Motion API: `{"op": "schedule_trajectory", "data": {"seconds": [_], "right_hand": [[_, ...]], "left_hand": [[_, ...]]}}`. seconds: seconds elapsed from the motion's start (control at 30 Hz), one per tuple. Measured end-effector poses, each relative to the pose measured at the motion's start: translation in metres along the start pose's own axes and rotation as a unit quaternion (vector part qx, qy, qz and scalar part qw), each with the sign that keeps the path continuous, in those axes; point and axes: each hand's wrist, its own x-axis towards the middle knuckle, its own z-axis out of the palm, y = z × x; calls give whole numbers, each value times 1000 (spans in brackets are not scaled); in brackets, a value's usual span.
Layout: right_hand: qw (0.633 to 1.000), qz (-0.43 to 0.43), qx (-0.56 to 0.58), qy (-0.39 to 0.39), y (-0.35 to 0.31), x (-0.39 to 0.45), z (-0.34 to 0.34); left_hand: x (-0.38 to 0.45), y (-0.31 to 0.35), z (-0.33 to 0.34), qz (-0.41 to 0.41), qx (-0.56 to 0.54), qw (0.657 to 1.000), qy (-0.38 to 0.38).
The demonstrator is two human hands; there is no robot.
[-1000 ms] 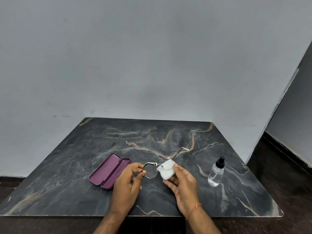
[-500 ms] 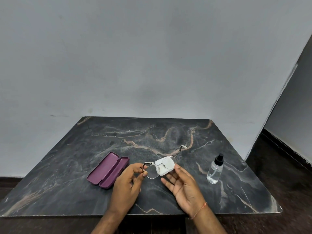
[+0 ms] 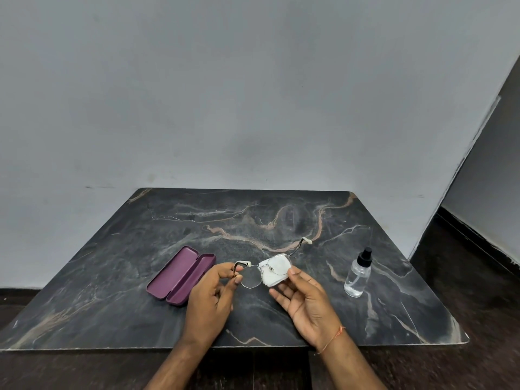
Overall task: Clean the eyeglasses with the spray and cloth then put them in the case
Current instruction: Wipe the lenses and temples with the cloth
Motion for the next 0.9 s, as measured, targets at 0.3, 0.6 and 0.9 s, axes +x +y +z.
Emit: {"op": "schedule_trajectory", "data": {"seconds": [0.3, 0.6, 0.9], "right_hand": [[1000, 8, 11, -3, -1, 2, -1], [1000, 23, 9, -15, -2, 4, -2], [999, 30, 25, -26, -3, 4, -3]], "left_hand": [[0, -5, 1, 5, 18, 1000, -7], [0, -4, 1, -3, 18, 1000, 4], [-1, -8, 0, 20, 18, 1000, -13]]}}
